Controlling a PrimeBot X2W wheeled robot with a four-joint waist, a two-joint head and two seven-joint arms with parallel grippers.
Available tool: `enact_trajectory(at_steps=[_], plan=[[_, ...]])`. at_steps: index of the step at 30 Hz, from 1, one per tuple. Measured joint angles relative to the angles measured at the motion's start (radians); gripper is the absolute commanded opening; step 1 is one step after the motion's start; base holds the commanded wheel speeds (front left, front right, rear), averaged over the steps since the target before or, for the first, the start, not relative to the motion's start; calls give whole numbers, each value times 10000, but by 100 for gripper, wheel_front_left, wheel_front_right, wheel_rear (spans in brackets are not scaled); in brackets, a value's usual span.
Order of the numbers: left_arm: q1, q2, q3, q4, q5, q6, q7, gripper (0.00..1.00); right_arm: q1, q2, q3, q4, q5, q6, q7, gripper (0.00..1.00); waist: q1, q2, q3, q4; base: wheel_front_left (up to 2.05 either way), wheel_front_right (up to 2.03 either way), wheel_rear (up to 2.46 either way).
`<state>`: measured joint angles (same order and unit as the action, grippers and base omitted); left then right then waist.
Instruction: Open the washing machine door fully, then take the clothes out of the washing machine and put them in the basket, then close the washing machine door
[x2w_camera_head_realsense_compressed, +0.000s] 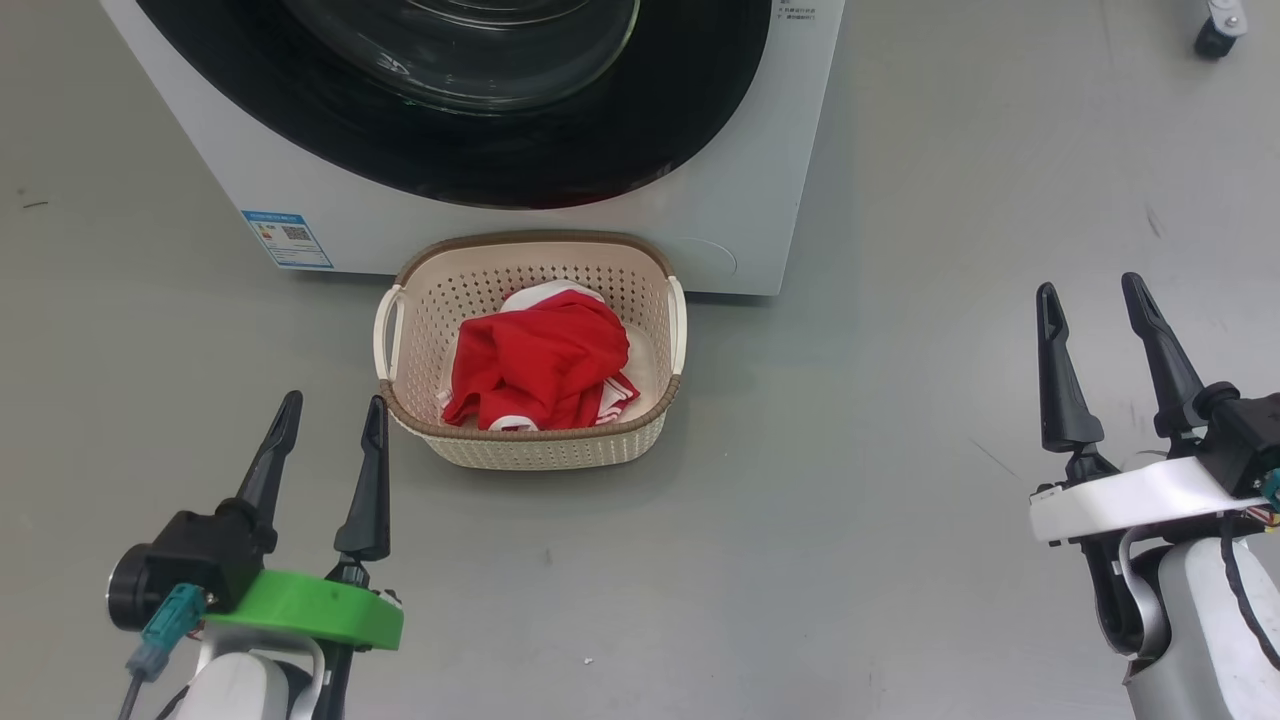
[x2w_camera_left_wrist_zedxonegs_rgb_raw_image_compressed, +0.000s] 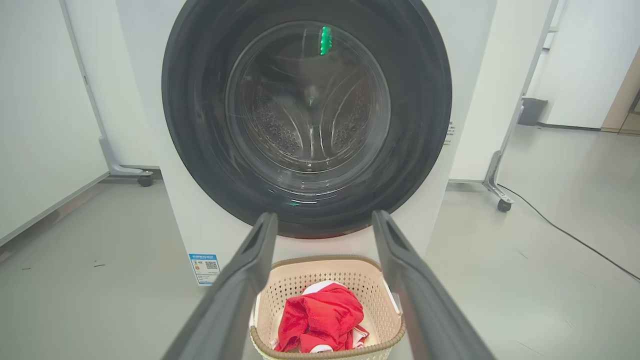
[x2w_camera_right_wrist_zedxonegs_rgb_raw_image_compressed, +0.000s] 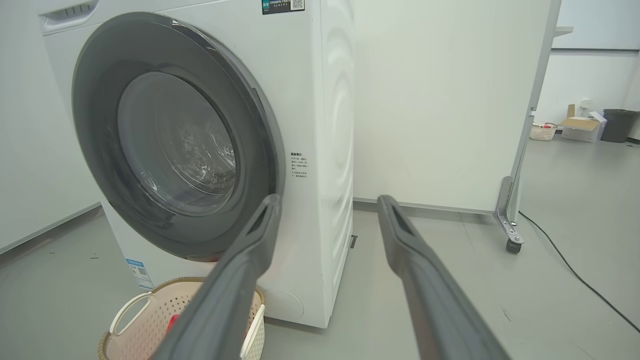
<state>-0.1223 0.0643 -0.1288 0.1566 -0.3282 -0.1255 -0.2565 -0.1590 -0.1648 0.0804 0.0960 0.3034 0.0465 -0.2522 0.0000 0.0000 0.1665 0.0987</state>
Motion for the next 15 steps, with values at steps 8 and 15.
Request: enact_trajectory(at_steps=[8,15], plan=[[0,146,-378,-13,-259,0,-2,100,13,31,-19,-6,-75,56,2,100,0,0,63,-4,0,0,0],[0,221,-489,-33,-454,0,0,100,20,92,-127,-27,-90,136,0,100,0,0,102,-28,0,0,0]])
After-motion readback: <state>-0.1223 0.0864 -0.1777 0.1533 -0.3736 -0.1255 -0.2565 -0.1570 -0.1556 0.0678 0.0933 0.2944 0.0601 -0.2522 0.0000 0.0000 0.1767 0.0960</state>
